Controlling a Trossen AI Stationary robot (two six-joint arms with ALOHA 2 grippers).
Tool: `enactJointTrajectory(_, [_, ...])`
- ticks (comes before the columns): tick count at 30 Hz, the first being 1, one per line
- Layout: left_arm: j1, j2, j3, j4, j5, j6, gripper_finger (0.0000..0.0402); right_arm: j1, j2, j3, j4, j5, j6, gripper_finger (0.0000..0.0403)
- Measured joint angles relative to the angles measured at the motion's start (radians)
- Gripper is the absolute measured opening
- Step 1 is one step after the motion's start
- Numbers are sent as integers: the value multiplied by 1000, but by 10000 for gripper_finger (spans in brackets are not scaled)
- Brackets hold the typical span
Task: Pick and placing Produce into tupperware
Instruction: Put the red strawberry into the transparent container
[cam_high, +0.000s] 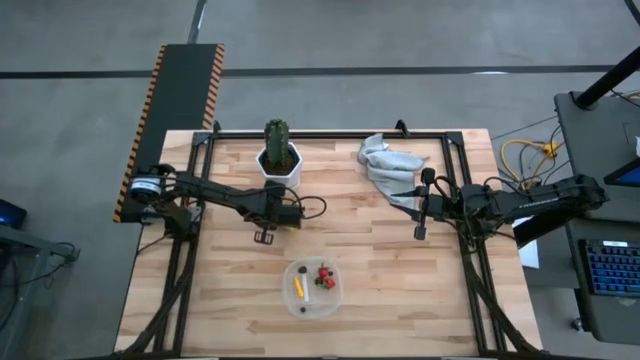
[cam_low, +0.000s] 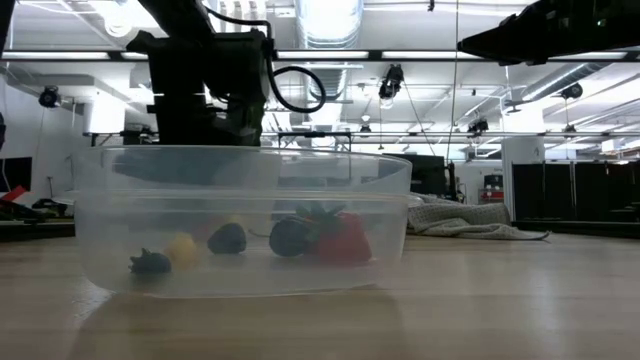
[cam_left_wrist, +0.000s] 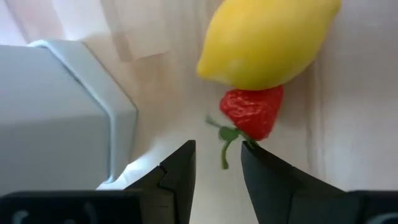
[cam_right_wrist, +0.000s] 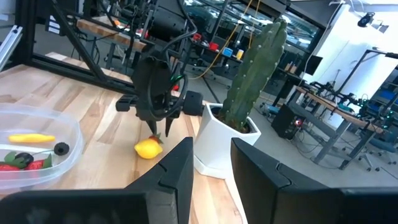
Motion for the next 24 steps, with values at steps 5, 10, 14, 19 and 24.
enactJointTrajectory(5, [0, 19, 0, 0, 25, 1, 114, 0, 0, 0, 0, 0, -1, 100])
enactJointTrajectory(10, [3, 54, 0, 1, 25, 1, 114, 0, 0, 0, 0, 0, -2, 100])
enactJointTrajectory(14, [4, 77, -1, 0, 25, 1, 113, 0, 0, 0, 0, 0, -2, 100])
enactJointTrajectory(19, [4, 82, 1, 0, 25, 1, 88, 0, 0, 0, 0, 0, -2, 100])
enactJointTrajectory(24, [4, 53, 2, 0, 25, 0, 38, 0, 0, 0, 0, 0, -2, 100])
